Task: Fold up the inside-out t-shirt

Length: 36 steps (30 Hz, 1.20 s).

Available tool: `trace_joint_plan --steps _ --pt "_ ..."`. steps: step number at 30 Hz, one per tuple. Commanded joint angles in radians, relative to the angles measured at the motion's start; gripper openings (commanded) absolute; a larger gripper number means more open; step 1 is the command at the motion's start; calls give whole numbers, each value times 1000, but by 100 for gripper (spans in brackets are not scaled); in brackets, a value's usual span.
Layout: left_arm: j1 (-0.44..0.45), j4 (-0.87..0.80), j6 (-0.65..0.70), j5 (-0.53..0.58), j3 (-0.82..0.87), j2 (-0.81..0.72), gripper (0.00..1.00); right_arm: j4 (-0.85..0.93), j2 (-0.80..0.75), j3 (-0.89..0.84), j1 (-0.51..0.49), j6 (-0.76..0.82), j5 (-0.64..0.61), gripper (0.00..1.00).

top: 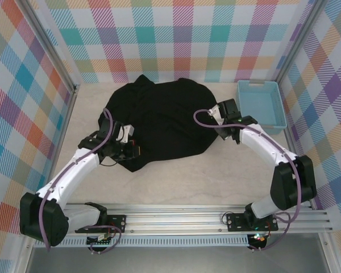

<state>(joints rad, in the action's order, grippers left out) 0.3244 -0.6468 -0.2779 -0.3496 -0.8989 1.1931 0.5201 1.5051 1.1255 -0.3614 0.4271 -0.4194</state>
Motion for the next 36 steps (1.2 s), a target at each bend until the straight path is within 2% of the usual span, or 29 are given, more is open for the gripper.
trace_joint_plan --steps 1,6,12,14,20,23,27,33,36 --pt "16 32 -60 -42 13 18 0 42 0 3 1 -96 -52 0" --pt "16 16 -79 -63 -1 -20 0 75 -21 -21 0 -112 -107 0" --pt "1 -97 -61 31 -84 -170 0 105 -112 -26 1 -140 -138 0" --pt "-6 -139 -43 95 -131 -237 0 74 -172 -28 1 -141 -121 0" --pt "-21 -239 28 419 -322 -346 0 74 -295 49 2 -181 -79 0" --pt "-21 -239 92 484 -400 -362 0 60 -369 66 2 -166 -97 0" --pt "-21 -267 150 470 -432 -342 0 101 -420 85 1 -157 -88 0" --pt "-21 -298 154 261 -360 -261 0 112 -393 39 1 -135 -79 0" --pt "-21 -324 155 258 -360 -228 0 113 -371 39 2 -136 -82 0"
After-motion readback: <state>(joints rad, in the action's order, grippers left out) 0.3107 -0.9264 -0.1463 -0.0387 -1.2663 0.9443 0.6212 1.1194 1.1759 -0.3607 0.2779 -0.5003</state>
